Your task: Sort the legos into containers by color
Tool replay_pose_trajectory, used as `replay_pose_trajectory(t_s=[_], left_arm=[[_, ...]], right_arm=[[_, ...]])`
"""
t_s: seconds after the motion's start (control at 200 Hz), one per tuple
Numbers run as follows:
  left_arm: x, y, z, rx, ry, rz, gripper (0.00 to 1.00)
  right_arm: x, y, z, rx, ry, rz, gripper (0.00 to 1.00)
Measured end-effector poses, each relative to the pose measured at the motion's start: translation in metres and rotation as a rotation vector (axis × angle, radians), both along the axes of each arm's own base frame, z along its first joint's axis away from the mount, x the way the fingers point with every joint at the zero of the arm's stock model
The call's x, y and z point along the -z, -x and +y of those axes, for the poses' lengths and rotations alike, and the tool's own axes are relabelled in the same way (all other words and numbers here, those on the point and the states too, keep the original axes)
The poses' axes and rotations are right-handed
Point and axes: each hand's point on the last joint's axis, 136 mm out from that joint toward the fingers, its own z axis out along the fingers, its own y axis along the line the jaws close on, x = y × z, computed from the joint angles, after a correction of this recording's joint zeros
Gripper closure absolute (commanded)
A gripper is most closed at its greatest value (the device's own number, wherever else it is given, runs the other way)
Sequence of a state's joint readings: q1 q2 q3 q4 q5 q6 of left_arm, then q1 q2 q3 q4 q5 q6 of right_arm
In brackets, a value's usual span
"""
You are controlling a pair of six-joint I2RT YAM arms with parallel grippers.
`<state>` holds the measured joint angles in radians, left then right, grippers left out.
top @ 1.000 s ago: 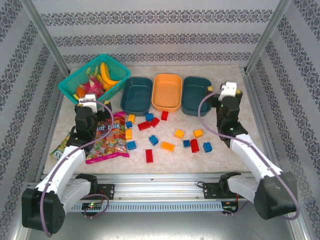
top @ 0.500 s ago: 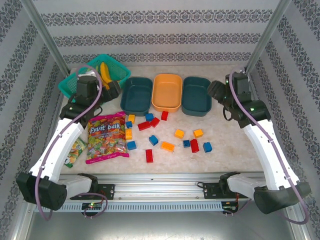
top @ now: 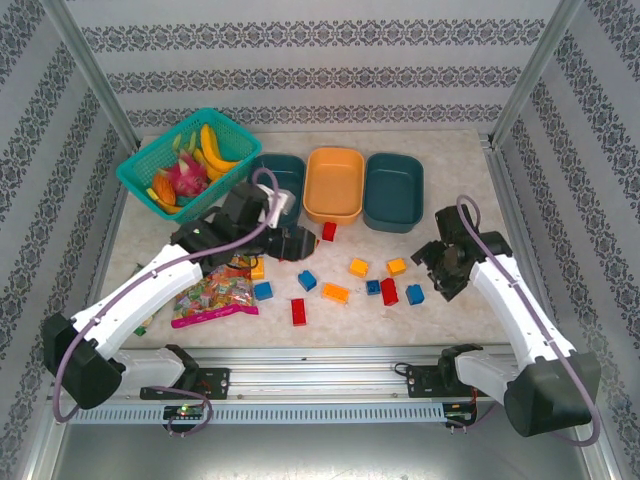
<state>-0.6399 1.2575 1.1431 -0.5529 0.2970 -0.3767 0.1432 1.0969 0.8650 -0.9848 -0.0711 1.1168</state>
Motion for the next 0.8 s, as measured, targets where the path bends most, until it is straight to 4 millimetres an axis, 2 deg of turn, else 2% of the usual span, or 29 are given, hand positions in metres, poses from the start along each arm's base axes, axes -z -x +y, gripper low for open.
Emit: replay_pose_trajectory(t_s=[0.13, 0.295, 0.48, 0.799], left_arm=[[0.013, 0.019, -0.027, 0.109, -0.028, 0.014, 0.05], [0.03, 0.032, -0.045, 0.176, -0.063, 0.04, 0.04], [0.036, 0.036, -0.054, 0.199, -0.076, 0.039, 0.04], [0.041, 0.038, -0.062, 0.213, -0.093, 0.039, 0.04]], right_arm=[[0.029, 0.006, 0.005, 0.102, -0.084, 0.056, 0.25], [0.045, -0.003, 0.013, 0.151, -0.146, 0.08, 0.25], [0.062, -0.006, 0.016, 0.183, -0.177, 0.107, 0.26], [0.087, -0.003, 0.016, 0.211, -0.183, 0.163, 0.42]])
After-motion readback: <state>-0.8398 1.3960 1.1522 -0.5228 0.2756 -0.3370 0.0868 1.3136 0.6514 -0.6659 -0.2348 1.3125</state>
